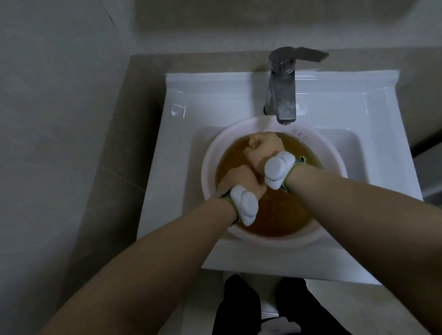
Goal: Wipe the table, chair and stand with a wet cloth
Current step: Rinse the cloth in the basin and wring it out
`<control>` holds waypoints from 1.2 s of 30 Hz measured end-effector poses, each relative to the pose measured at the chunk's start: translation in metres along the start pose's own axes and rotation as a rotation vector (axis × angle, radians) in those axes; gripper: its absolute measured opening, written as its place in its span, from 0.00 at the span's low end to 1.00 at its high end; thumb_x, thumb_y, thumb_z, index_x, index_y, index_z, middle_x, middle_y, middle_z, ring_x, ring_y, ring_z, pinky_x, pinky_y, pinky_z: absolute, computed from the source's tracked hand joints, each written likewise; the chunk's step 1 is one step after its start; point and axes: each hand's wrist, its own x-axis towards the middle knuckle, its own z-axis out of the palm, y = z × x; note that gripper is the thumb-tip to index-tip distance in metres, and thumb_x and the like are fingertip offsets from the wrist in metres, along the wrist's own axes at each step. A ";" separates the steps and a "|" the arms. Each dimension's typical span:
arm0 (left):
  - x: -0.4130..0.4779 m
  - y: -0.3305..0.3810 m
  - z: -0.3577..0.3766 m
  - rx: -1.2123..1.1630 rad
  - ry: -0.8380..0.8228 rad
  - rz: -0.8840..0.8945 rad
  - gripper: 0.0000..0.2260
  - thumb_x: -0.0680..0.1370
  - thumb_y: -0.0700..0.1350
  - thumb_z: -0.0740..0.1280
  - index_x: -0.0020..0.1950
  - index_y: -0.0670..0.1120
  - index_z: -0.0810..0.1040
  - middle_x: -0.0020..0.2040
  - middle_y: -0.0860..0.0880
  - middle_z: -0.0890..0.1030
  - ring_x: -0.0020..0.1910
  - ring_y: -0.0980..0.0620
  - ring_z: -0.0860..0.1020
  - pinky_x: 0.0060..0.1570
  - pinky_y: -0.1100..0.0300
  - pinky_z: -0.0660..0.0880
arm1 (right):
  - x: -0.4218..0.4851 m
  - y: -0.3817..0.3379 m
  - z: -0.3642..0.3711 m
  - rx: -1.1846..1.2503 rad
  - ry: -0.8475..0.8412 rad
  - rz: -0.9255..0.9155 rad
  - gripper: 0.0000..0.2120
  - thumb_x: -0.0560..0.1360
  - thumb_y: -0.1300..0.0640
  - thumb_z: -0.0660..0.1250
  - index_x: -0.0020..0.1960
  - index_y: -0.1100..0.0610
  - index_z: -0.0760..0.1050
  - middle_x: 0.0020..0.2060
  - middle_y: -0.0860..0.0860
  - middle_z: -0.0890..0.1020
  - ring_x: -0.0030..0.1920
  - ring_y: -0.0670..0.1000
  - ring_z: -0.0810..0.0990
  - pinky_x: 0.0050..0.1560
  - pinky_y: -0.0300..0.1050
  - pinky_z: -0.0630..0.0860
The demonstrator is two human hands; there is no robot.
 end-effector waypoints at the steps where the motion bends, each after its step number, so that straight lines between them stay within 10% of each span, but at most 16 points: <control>1: 0.002 -0.001 0.003 0.038 0.051 0.021 0.11 0.78 0.49 0.61 0.36 0.48 0.70 0.50 0.43 0.80 0.47 0.45 0.77 0.41 0.58 0.67 | -0.001 0.003 0.002 0.013 -0.006 0.026 0.17 0.68 0.65 0.63 0.25 0.54 0.60 0.30 0.52 0.70 0.32 0.51 0.68 0.34 0.39 0.64; 4: 0.005 -0.010 0.012 0.088 0.087 0.054 0.11 0.77 0.51 0.59 0.49 0.45 0.75 0.48 0.44 0.80 0.41 0.44 0.78 0.37 0.57 0.69 | -0.004 0.010 0.007 0.099 0.028 0.132 0.18 0.67 0.66 0.62 0.24 0.54 0.59 0.23 0.49 0.64 0.26 0.48 0.61 0.28 0.38 0.58; 17: 0.005 -0.009 0.008 0.121 0.063 0.210 0.11 0.75 0.55 0.59 0.45 0.48 0.73 0.36 0.49 0.76 0.34 0.47 0.74 0.33 0.57 0.71 | -0.004 0.026 -0.008 -0.035 -0.213 0.154 0.20 0.77 0.63 0.59 0.30 0.52 0.56 0.29 0.49 0.61 0.37 0.52 0.62 0.26 0.31 0.59; 21: 0.001 -0.005 0.009 0.080 0.080 0.196 0.11 0.76 0.55 0.59 0.45 0.49 0.73 0.38 0.49 0.77 0.35 0.47 0.75 0.35 0.57 0.72 | -0.008 0.028 -0.016 0.000 -0.195 0.160 0.07 0.76 0.62 0.60 0.40 0.56 0.68 0.39 0.52 0.71 0.42 0.52 0.72 0.44 0.38 0.69; 23: -0.002 -0.005 0.014 -0.020 0.064 0.180 0.10 0.76 0.53 0.59 0.43 0.47 0.73 0.38 0.47 0.78 0.36 0.45 0.76 0.35 0.57 0.73 | -0.011 0.030 -0.016 0.013 -0.222 0.137 0.03 0.76 0.61 0.62 0.46 0.55 0.73 0.44 0.54 0.75 0.54 0.57 0.75 0.55 0.47 0.70; 26: -0.009 -0.014 0.023 -0.370 0.004 0.126 0.06 0.75 0.48 0.64 0.46 0.46 0.74 0.38 0.46 0.79 0.36 0.45 0.78 0.33 0.56 0.75 | -0.019 0.027 -0.013 0.422 -0.171 0.171 0.10 0.75 0.62 0.66 0.36 0.55 0.71 0.34 0.52 0.75 0.40 0.51 0.77 0.47 0.45 0.74; 29: -0.019 -0.025 0.018 -0.748 -0.059 -0.024 0.14 0.74 0.48 0.68 0.57 0.49 0.69 0.43 0.47 0.79 0.35 0.50 0.80 0.29 0.61 0.76 | -0.031 0.030 -0.019 0.528 -0.284 0.162 0.10 0.76 0.54 0.67 0.52 0.59 0.76 0.46 0.55 0.81 0.47 0.53 0.80 0.50 0.44 0.79; 36: -0.021 -0.040 -0.021 -0.766 0.084 0.193 0.16 0.77 0.54 0.64 0.61 0.47 0.76 0.54 0.50 0.81 0.53 0.50 0.79 0.55 0.54 0.75 | -0.039 0.021 -0.041 0.754 -0.258 0.169 0.05 0.77 0.61 0.64 0.53 0.58 0.76 0.49 0.60 0.82 0.48 0.58 0.82 0.45 0.52 0.82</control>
